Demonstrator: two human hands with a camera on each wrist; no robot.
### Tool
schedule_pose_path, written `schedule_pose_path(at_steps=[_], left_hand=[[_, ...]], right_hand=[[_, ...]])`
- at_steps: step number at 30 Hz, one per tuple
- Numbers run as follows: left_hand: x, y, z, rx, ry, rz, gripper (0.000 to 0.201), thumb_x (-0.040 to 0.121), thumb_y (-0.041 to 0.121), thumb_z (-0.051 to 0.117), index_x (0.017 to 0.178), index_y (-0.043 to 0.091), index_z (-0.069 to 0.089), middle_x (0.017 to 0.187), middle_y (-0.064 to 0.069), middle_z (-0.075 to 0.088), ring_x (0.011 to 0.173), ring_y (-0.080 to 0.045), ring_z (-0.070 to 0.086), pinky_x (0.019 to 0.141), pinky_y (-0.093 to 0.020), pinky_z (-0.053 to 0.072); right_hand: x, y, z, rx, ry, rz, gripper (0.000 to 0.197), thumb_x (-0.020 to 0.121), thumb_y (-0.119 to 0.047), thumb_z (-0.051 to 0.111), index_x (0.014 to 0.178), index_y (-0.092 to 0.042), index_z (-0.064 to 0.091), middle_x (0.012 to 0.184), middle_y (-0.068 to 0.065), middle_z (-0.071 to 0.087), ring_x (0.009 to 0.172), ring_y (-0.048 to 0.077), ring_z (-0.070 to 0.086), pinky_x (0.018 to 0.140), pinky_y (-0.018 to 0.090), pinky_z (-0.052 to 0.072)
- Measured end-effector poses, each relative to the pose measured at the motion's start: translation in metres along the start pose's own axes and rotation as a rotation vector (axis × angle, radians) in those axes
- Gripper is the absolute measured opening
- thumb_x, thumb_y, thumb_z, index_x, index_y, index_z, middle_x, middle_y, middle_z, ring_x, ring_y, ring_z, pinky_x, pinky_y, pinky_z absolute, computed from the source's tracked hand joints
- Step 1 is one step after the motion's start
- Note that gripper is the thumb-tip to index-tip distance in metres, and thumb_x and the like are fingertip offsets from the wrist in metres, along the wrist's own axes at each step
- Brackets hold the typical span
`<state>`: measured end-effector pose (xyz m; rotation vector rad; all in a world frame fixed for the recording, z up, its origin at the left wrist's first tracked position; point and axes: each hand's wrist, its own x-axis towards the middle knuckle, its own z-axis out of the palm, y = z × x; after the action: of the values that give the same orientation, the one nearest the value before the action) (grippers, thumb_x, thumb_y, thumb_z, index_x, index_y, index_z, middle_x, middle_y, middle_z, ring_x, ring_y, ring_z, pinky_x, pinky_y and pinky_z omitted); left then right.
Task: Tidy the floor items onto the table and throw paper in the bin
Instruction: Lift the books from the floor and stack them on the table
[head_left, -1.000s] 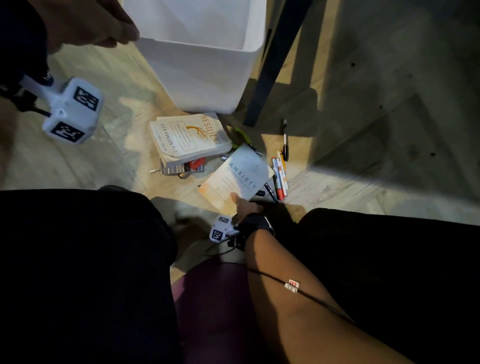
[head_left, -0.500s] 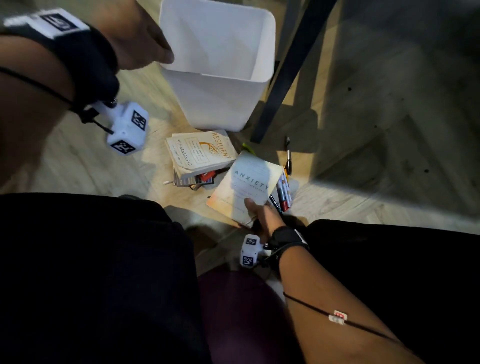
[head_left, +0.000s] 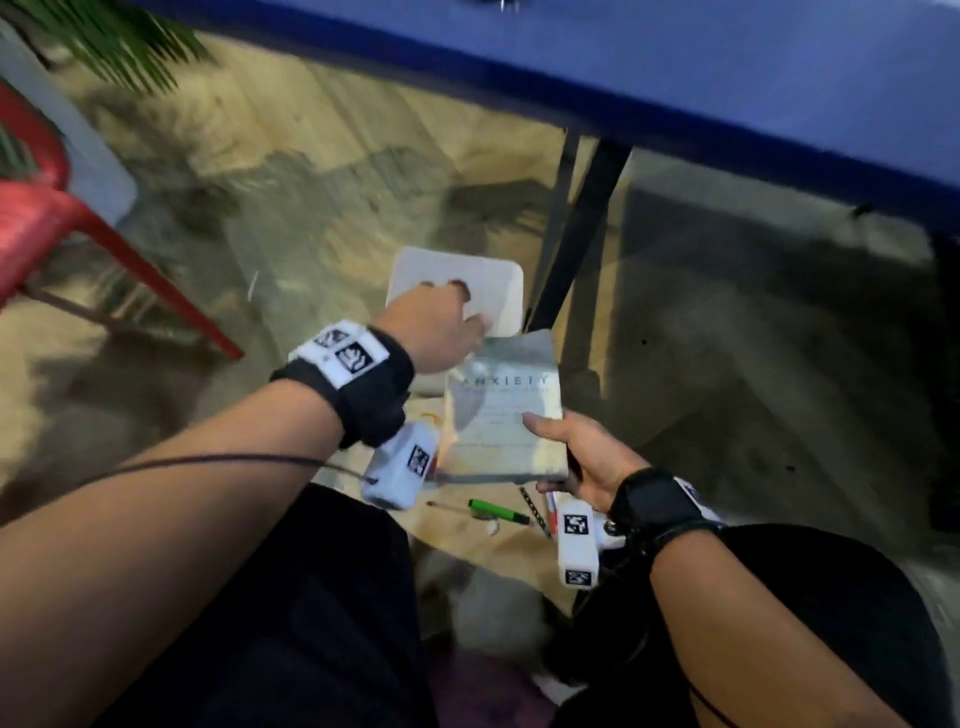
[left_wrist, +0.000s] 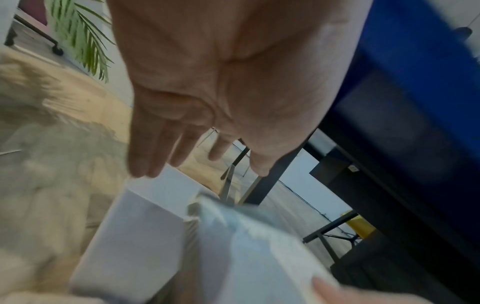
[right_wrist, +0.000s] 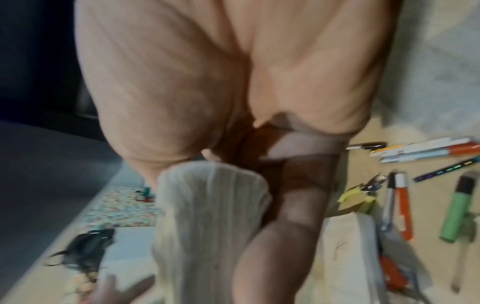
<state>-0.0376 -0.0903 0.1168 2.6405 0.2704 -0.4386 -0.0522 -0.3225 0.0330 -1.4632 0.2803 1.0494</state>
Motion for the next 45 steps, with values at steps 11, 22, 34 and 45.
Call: schedule_pose_path(at_steps=[11, 22, 34, 45], left_hand=[[-0.161, -0.008, -0.032, -1.034, -0.250, -0.049, 0.085, 0.080, 0.022, 0.083, 0.145, 0.042, 0.031, 0.126, -0.001, 0.072, 0.110, -0.031, 0.072, 0.086, -0.058, 0.057], [-0.263, 0.001, -0.120, -1.046, 0.176, 0.239, 0.091, 0.090, 0.008, 0.075, 0.147, 0.057, 0.024, 0.132, 0.013, 0.068, 0.116, -0.022, 0.070, 0.095, -0.067, 0.051], [-0.171, -0.026, -0.271, -0.488, 0.535, 0.038, 0.057, 0.097, 0.018, 0.068, 0.149, 0.014, 0.046, 0.111, -0.008, 0.063, 0.063, -0.018, 0.068, 0.052, -0.027, 0.056], [-0.098, -0.061, -0.257, 0.122, 0.481, 0.005, 0.046, 0.084, 0.029, 0.062, 0.130, 0.031, 0.068, 0.133, -0.005, 0.066, 0.123, -0.027, 0.059, 0.103, -0.037, 0.049]], right_hand=[[-0.139, -0.062, 0.048, 0.106, -0.307, -0.205, 0.039, 0.106, -0.019, 0.056, 0.143, -0.008, 0.056, 0.132, 0.021, 0.071, 0.100, 0.031, 0.077, 0.048, 0.026, 0.059], [-0.217, -0.131, 0.102, -0.324, -0.438, -0.410, 0.060, 0.099, -0.020, 0.072, 0.150, -0.030, 0.043, 0.136, 0.003, 0.072, 0.119, 0.029, 0.073, 0.092, 0.046, 0.061], [-0.178, -0.275, 0.215, -0.397, -0.119, -0.791, 0.034, 0.100, 0.004, 0.058, 0.133, -0.003, 0.059, 0.125, 0.017, 0.073, 0.079, 0.032, 0.066, 0.054, 0.031, 0.054], [-0.127, -0.269, 0.229, -1.320, 0.443, -0.877, 0.065, 0.093, -0.023, 0.065, 0.155, -0.022, 0.045, 0.143, 0.015, 0.048, 0.130, 0.038, 0.054, 0.112, 0.043, 0.046]])
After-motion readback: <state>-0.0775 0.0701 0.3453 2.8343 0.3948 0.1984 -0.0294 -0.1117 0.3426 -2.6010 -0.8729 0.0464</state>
